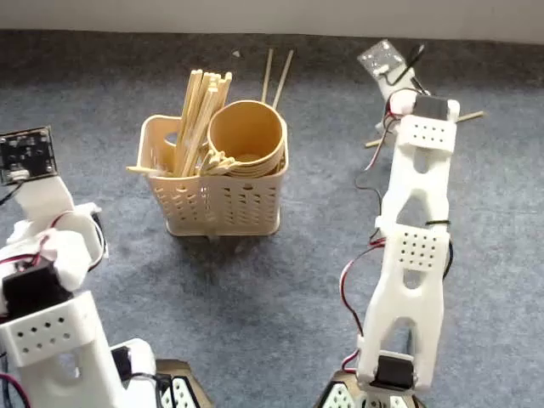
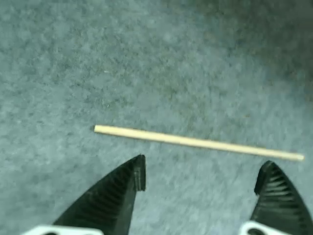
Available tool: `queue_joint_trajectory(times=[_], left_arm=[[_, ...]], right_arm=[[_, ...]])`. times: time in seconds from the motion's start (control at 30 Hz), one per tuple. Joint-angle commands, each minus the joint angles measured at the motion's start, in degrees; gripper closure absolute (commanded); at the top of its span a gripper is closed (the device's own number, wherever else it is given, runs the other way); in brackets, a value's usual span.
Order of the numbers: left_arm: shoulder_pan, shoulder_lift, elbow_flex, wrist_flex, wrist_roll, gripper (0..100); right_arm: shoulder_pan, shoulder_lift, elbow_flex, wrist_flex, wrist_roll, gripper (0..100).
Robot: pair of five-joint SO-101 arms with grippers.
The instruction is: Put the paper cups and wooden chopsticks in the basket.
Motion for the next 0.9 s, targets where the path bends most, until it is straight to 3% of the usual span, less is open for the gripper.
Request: queue_joint_trajectory(times=[0.0,0.1,0.23,0.4,0.67,0.87], left_arm=[[-0.5,-5.8,1.2,-1.0,0.4,88],[-0.5,-9.1,4.2,-3.9,0.4,88],[-0.3,-9.6,7.3,-7.9,0.5,88],[-0.2,-8.0,7.3,-8.5,0.6,88],[3.0,-6.5,7.6,-8.6,0.7,88],[3.1,-5.4,7.5,-8.6,0.7,88]], right_arm=[[-0.1,12.0,-19.7,-3.0,3.1,65.2],[0.0,17.4,-20.9,-4.8,-0.1,65.2],[2.5,16.0,-21.1,5.0,-0.8,65.2],[6.0,7.7,-20.9,25.5,8.7,65.2],[14.9,-5.8,-20.8,24.5,5.5,65.2],[10.5,-5.5,-20.7,17.3,-10.5,65.1]])
